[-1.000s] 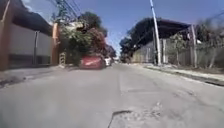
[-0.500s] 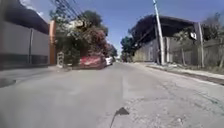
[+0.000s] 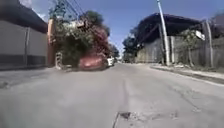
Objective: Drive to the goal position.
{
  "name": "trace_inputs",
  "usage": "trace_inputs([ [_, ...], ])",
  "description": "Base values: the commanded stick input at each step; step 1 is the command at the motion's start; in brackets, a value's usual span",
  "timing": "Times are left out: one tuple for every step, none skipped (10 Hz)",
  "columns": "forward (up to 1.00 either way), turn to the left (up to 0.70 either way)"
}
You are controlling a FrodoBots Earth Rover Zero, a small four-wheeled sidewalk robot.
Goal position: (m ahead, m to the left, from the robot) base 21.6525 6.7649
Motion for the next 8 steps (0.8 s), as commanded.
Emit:
trace_inputs([
  [1.0,0.0],
  [1.0,-0.14],
  [1.0,-0.35],
  [1.0,-0.4],
  [1.0,-0.4],
  [1.0,-0.18],
  [1.0,-0.02],
  [1.0,0.0],
])
